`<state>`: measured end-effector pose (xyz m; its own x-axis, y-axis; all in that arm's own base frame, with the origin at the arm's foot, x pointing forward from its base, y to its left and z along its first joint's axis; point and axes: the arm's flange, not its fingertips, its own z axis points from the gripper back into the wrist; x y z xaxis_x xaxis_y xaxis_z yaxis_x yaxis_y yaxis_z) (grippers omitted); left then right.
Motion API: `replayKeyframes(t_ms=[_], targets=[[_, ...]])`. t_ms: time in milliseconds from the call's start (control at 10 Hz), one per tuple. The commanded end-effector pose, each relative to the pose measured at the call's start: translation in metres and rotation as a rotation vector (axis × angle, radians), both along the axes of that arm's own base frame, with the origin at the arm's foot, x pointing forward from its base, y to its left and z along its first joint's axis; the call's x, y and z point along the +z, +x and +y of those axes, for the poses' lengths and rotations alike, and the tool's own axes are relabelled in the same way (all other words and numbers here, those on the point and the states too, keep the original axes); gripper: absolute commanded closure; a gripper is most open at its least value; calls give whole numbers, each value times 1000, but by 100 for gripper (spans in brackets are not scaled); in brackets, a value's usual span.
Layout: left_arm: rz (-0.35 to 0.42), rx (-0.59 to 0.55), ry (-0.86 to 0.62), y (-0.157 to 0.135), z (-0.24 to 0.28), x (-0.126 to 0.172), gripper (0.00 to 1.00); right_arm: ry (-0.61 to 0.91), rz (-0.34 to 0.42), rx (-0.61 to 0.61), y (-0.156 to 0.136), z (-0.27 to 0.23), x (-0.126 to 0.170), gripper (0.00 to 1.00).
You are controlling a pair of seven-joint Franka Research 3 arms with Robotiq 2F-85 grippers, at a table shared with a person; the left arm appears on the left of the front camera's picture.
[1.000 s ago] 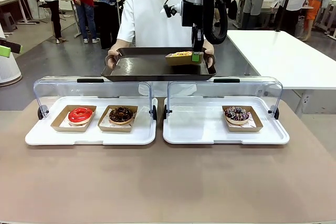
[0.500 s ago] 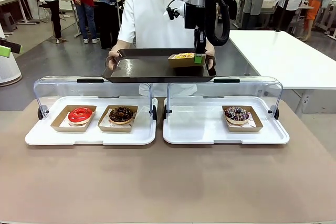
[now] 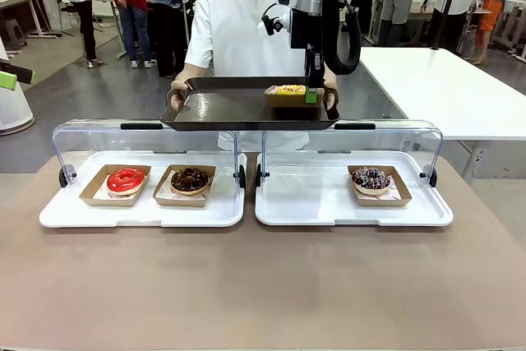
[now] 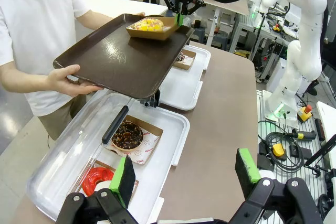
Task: Provide the desired donut to the person.
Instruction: Place the picked Paper togo box onto the Handle tray extended by the person.
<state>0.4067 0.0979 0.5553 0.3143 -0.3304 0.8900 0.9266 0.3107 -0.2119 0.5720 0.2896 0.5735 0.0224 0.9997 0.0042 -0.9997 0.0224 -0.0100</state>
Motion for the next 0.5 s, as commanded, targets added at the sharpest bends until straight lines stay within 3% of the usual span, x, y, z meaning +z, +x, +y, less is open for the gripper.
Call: replayKeyframes(t_ms=[0, 100, 400], targets=[[2, 0, -8, -1, -1, 2, 0, 20, 18, 23, -3, -2, -1, 30], [2, 0, -8, -1, -1, 2, 0, 20, 16, 23, -3, -1, -1, 0], [2, 0, -8, -1, -1, 2, 0, 18, 16, 25, -3, -2, 0, 4]])
